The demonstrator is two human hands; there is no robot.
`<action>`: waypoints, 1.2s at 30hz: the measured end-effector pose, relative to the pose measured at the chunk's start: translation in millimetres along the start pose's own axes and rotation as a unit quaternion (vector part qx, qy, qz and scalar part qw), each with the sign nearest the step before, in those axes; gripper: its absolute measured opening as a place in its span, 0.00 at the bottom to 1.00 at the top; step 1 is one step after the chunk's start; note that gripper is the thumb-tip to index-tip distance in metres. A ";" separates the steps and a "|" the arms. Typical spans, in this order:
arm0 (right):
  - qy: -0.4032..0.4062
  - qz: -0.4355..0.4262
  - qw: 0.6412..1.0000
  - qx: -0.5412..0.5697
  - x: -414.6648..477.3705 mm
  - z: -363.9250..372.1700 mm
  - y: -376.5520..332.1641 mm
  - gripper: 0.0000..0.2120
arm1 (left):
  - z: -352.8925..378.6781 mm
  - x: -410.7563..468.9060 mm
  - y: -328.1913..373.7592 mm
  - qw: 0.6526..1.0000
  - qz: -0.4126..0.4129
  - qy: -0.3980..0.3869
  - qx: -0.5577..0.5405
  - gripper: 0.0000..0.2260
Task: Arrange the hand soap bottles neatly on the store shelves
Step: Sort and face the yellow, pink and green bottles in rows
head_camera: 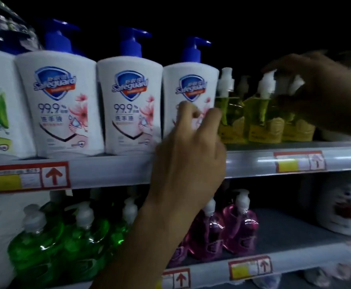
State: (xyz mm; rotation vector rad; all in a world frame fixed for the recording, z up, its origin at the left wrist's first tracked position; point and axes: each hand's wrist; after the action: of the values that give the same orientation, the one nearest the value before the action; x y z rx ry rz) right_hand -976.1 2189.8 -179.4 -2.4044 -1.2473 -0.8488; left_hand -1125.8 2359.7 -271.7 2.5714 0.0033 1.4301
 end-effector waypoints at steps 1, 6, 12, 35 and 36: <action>-0.039 0.009 0.999 -0.021 -5.3 3.4 10.1 0.28 | 4.2 10.8 9.6 1.000 0.011 -0.025 0.013 0.14; -0.113 0.017 0.993 0.026 -20.0 20.5 22.6 0.32 | 26.7 57.7 28.8 0.992 0.014 -0.080 0.093 0.22; -0.105 0.032 0.994 0.025 -8.6 39.3 29.9 0.35 | 43.2 80.9 29.1 0.973 -0.056 -0.180 0.133 0.22; -0.007 0.158 0.860 0.485 -43.9 39.3 101.0 0.37 | 55.6 71.0 64.6 0.971 -0.004 -0.110 0.211 0.21; -0.026 0.139 0.867 0.477 -42.4 40.4 103.3 0.38 | 58.9 74.3 66.8 0.971 0.006 -0.119 0.207 0.23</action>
State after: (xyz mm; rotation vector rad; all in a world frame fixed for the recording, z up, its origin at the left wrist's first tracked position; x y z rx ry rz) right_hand -896.1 2123.7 -237.0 -1.7020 -0.9562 -0.0140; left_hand -1043.0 2291.4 -227.8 3.0684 0.2805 1.2187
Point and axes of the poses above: each hand's wrist, its own x-axis towards the middle knuckle, its own z-axis out of the palm, y = z × x, and after that the axes turned 8 degrees about -y, right-handed
